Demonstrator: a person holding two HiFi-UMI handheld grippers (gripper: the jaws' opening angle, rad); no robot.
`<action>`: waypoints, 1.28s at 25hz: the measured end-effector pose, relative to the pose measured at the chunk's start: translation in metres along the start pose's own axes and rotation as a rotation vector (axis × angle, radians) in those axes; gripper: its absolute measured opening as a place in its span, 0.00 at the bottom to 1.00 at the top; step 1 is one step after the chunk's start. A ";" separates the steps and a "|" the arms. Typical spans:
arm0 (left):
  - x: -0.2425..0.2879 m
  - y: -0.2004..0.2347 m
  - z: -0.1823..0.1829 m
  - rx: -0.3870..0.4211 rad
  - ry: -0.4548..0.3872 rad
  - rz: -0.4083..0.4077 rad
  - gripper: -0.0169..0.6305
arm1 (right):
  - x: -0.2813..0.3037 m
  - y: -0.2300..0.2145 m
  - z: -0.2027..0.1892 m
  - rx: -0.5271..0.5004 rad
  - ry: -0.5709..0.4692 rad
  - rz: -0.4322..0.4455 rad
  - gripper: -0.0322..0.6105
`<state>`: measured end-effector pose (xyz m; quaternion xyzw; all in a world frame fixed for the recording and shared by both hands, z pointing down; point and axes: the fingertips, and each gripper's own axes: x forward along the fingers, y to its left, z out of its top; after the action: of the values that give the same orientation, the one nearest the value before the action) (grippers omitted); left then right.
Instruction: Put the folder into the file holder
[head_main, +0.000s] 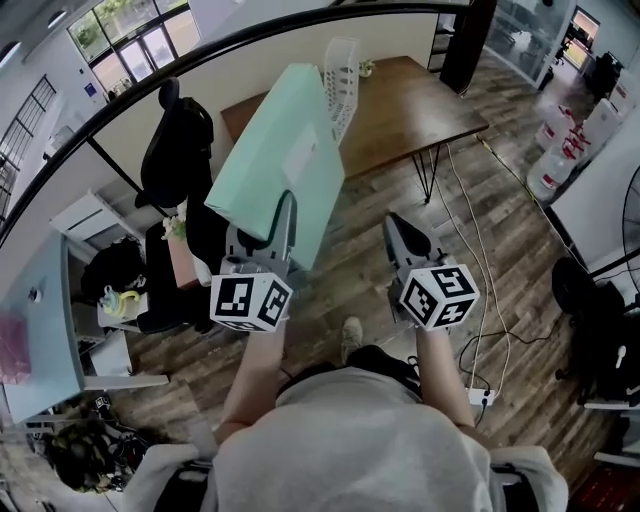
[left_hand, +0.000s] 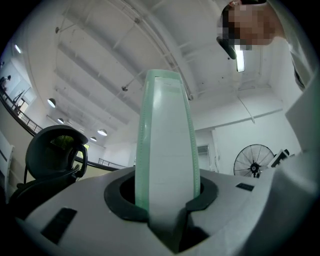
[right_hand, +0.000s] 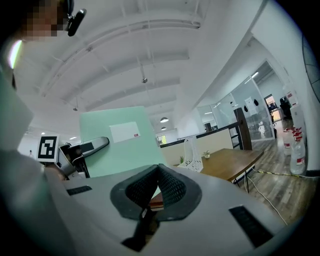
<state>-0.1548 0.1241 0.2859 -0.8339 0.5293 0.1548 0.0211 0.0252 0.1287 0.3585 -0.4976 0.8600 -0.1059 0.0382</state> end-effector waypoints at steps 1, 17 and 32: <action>0.012 0.003 0.001 0.006 -0.004 0.005 0.29 | 0.011 -0.008 0.006 -0.001 -0.006 0.005 0.07; 0.156 0.036 -0.016 0.042 -0.054 0.048 0.29 | 0.129 -0.115 0.052 0.014 -0.041 0.065 0.07; 0.205 0.059 -0.037 0.050 -0.019 0.090 0.29 | 0.152 -0.148 0.043 0.059 -0.021 0.058 0.07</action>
<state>-0.1179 -0.0886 0.2713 -0.8069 0.5699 0.1501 0.0398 0.0820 -0.0802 0.3550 -0.4720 0.8703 -0.1249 0.0650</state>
